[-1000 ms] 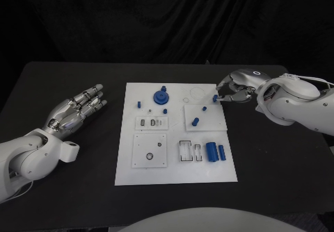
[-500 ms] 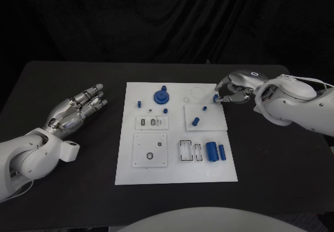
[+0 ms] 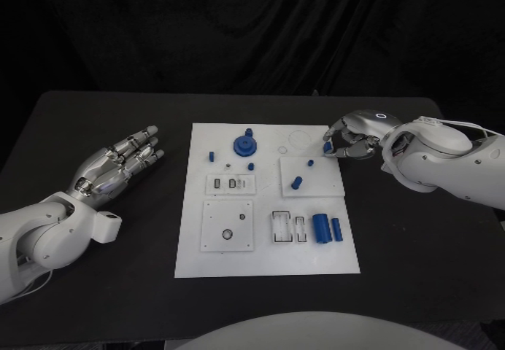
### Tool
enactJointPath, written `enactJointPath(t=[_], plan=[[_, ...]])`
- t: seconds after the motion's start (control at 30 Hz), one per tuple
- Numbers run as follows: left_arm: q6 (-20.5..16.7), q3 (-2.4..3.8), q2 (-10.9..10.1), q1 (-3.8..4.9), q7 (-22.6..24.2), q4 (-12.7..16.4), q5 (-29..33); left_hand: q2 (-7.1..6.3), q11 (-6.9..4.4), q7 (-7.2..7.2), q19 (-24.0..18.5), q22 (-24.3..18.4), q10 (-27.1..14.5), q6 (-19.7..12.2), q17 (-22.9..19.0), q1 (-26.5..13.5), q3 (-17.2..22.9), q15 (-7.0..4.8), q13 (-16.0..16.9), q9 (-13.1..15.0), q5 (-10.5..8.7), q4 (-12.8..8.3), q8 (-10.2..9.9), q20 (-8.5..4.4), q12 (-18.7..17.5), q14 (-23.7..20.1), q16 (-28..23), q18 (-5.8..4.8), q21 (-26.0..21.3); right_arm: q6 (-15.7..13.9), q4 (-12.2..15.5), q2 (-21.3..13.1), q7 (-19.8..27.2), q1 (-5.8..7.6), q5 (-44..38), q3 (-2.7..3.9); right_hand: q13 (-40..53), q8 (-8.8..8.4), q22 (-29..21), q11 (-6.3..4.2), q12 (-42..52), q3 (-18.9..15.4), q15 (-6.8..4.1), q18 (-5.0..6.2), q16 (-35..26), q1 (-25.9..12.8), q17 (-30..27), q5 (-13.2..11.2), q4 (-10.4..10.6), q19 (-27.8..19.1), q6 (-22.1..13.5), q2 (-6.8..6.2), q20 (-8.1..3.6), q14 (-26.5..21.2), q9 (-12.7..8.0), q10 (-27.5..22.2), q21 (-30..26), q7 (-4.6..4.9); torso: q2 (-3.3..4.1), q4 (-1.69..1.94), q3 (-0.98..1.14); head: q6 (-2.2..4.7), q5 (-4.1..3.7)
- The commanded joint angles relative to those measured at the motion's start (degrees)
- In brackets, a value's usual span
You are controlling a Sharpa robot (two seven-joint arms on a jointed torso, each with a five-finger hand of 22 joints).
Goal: Assemble the parts on the task board
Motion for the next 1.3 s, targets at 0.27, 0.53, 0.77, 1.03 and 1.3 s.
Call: enactJointPath(t=[0.27,0.53,0.77,1.03,1.3], plan=[[1.07,0.04,0.06,-0.14,3.38,0.09,0.03,-0.35,0.17,0.17,-0.10,0.05,-0.08,-0.39,0.02,0.18,0.43,0.39,0.02,0.05,0.17,-0.12,0.12,0.45,0.17,-0.03,0.14,1.07,0.30,-0.49,-0.52,0.30,-1.25,-0.48,-1.27,0.02,14.51,-0.66,3.19,0.41,-0.19,0.13,0.20,0.85,-1.34,1.37,-0.76,1.45,-0.48,-0.85,-1.17,0.01,0.03,1.88,0.63,5.53,-1.53,-0.02,0.02,0.00,0.02,-0.19,0.09],[1.40,0.04,0.07,-0.16,3.07,0.17,0.03,-0.33,0.09,0.65,-0.09,0.05,-0.09,-0.22,0.02,0.14,0.68,0.47,0.03,0.07,0.16,-0.27,0.16,0.56,0.18,-0.03,0.14,1.07,0.30,-0.12,-0.74,0.41,-1.70,-0.53,-1.29,0.02,12.94,-0.96,1.58,0.42,-1.28,0.04,0.24,1.44,-3.82,1.70,-3.48,1.61,-0.53,-2.12,-2.48,0.31,0.09,1.00,1.18,3.93,-4.63,-0.05,0.03,-0.01,0.02,-0.24,0.06],[1.58,0.04,0.10,-0.17,2.90,0.08,0.02,-0.33,0.09,0.65,-0.09,0.05,-0.09,-0.22,0.02,0.14,0.68,0.47,0.03,0.07,0.16,-0.27,0.16,0.56,0.18,-0.03,0.14,1.07,0.30,-0.33,-0.81,0.55,-1.68,-0.56,-1.30,0.02,12.93,0.28,1.26,0.44,-1.35,-0.05,0.23,1.50,-4.47,1.92,-3.70,1.89,-0.64,-2.12,-0.79,0.72,0.09,1.07,2.42,3.92,-5.44,0.01,0.01,-0.02,0.03,-0.38,0.10],[1.81,0.04,0.16,-0.18,2.48,0.04,0.02,-0.44,0.26,0.55,-0.11,0.03,-0.12,-0.48,0.01,0.07,0.89,0.61,0.02,0.04,0.10,-0.46,0.12,0.68,0.18,-0.05,0.13,1.06,0.29,-0.86,-0.90,0.79,-1.62,-0.58,-1.30,0.02,12.98,4.40,1.18,0.26,-1.38,-0.51,0.08,1.51,-4.90,1.99,-3.40,2.67,-1.18,-1.73,2.08,1.37,-0.06,1.38,5.67,3.96,-6.10,-0.19,0.00,-0.03,0.01,-0.59,0.23],[1.99,0.04,0.19,-0.20,2.19,0.07,0.02,-0.51,0.44,0.22,-0.11,0.03,-0.17,-0.74,0.01,-0.03,1.04,0.71,0.01,0.01,0.08,-0.58,0.08,0.75,0.17,-0.04,0.13,1.06,0.29,-2.62,-0.95,0.96,-1.34,-0.58,-1.30,0.03,12.98,8.82,1.25,-0.02,-1.45,-0.72,-0.13,1.52,-5.28,2.29,-3.15,3.56,-2.14,-1.48,2.59,2.63,-0.27,1.52,9.40,3.94,-6.64,-0.55,0.01,-0.01,0.02,-0.74,0.28]])
